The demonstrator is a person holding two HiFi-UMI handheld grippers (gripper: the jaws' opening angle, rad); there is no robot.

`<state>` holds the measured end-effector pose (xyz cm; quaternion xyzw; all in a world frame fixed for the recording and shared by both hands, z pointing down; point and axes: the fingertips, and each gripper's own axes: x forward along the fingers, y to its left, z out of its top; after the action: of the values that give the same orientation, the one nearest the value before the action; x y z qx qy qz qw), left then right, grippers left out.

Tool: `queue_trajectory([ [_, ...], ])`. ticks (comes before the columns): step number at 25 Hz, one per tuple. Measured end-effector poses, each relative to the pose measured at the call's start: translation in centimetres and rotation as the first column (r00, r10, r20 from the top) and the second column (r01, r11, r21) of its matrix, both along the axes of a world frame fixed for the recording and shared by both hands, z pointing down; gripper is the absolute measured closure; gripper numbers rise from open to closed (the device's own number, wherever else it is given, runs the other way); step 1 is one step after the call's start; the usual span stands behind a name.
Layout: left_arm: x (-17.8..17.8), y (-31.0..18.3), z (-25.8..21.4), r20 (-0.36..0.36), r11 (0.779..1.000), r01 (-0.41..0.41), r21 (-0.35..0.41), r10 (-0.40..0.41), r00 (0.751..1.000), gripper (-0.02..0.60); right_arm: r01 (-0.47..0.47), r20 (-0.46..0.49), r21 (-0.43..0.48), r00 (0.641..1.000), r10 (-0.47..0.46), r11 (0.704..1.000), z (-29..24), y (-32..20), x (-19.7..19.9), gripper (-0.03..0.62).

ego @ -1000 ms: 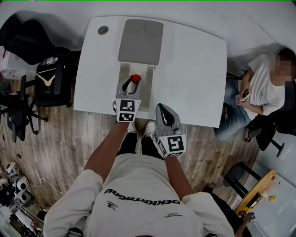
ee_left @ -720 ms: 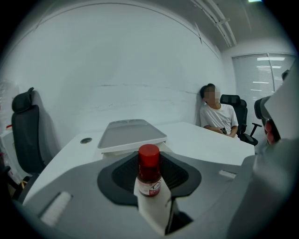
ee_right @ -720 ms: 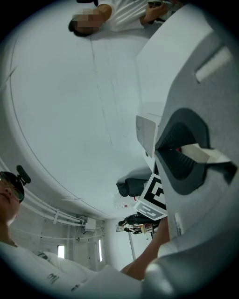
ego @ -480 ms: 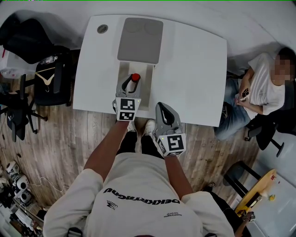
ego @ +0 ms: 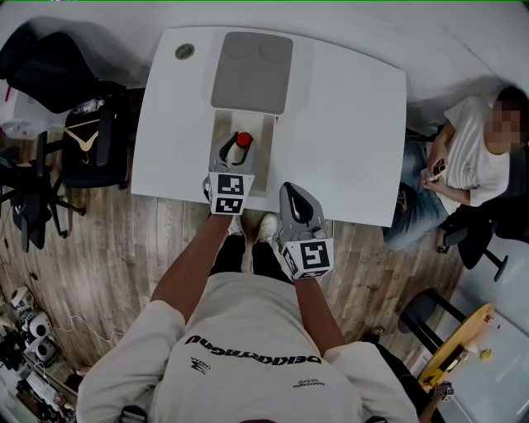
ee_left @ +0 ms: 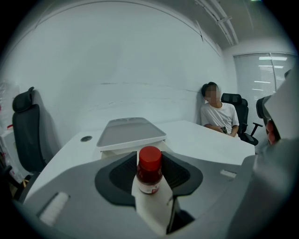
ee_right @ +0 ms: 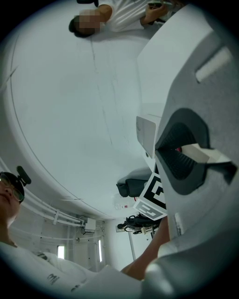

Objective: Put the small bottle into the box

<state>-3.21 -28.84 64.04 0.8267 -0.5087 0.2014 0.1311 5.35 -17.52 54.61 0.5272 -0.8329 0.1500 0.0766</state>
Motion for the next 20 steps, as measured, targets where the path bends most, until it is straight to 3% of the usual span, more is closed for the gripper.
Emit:
queue_trajectory([
  [20, 0.2, 0.3, -1.4, -0.003, 1.000, 0.006, 0.024, -0.006, 1.000, 0.400, -0.004, 0.002, 0.013, 1.000, 0.004, 1.000, -0.7, 0.3, 0.3, 0.595],
])
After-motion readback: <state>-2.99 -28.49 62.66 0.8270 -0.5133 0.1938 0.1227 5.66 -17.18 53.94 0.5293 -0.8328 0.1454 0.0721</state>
